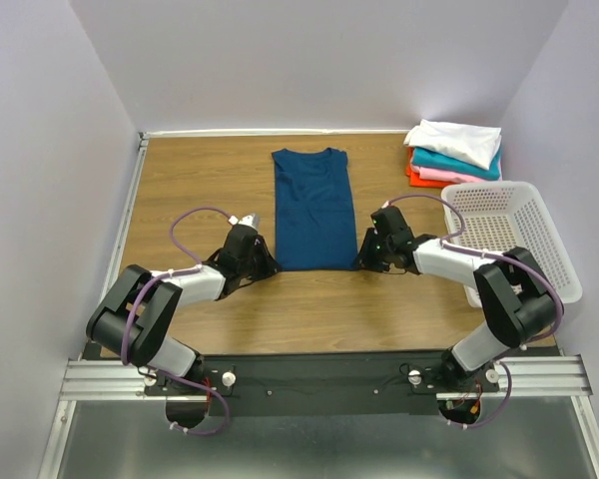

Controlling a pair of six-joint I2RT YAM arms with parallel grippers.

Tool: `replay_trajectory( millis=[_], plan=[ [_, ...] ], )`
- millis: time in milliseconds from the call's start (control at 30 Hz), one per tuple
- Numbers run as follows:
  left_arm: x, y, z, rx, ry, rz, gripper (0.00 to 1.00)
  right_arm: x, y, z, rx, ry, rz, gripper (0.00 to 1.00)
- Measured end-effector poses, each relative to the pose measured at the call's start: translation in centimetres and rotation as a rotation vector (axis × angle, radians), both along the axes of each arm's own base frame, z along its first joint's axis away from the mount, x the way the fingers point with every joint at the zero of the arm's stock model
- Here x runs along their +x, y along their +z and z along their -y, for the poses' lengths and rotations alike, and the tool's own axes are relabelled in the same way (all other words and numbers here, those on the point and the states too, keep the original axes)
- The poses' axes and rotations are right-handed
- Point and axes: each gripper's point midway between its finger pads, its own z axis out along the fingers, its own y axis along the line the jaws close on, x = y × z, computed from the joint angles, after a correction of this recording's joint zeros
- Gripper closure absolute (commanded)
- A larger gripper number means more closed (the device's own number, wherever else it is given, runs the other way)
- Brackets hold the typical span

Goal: Fold and stack the t-shirts
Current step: Fold the tshirt

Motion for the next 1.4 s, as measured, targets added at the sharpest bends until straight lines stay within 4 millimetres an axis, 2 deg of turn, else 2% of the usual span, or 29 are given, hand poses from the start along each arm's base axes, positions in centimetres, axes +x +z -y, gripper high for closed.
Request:
replay_trajectory(
  millis=[67,100,200,333,400,533,667,767,900,1067,1167,1300,1400],
  plan=[
    [0.0,0.0,0.0,0.000,0.000,0.000,1.00,-0.1,-0.2,-0.3,0.010,0.008,-0.010,0.77],
    [0.0,0.0,0.0,0.000,0.000,0.000,1.00,-0.1,-0.2,-0.4,0.016,0.012,-0.014,0.85],
    [0.0,0.0,0.0,0.000,0.001,0.000,1.00,-0.3,-0.3,-0.7,0.028,0.021,-0.025,0.99],
    [-0.3,0.0,-0.2,-0.001,0.002,0.001,1.00,-0.7,-0.4,-0.9,0.042,0.035,-0.038,0.99],
    [-1.1,-0.1,-0.4,-0.002,0.001,0.002,1.00,-1.4,-0.4,-0.9,0.055,0.048,-0.045,0.99],
    [-3.4,0.7,-0.5,-0.024,-0.013,0.024,1.00,-4.3,0.5,-0.7,0.111,0.101,-0.057,0.99],
    [-5.4,3.5,0.0,-0.075,-0.028,0.089,1.00,-6.3,3.1,-1.4,0.186,0.170,-0.039,0.99],
    [-6.1,7.3,0.3,-0.145,-0.016,0.180,1.00,-7.5,6.3,-2.0,0.252,0.230,0.016,0.99],
    [-6.9,11.8,-0.2,-0.236,0.011,0.289,1.00,-8.7,9.8,-2.2,0.313,0.284,0.088,0.99],
    [-7.3,14.7,-1.2,-0.278,0.049,0.351,1.00,-9.0,14.3,-2.2,0.349,0.310,0.177,0.99],
    [-6.7,16.2,-1.8,-0.272,0.090,0.375,1.00,-8.7,15.6,-2.0,0.345,0.303,0.214,0.99],
    [-5.7,17.6,-2.3,-0.241,0.140,0.385,1.00,-8.0,15.9,-1.6,0.312,0.272,0.226,0.99],
    [-4.4,18.5,-2.4,-0.208,0.179,0.391,1.00,-6.7,16.4,-1.4,0.276,0.241,0.244,0.99]
  ],
)
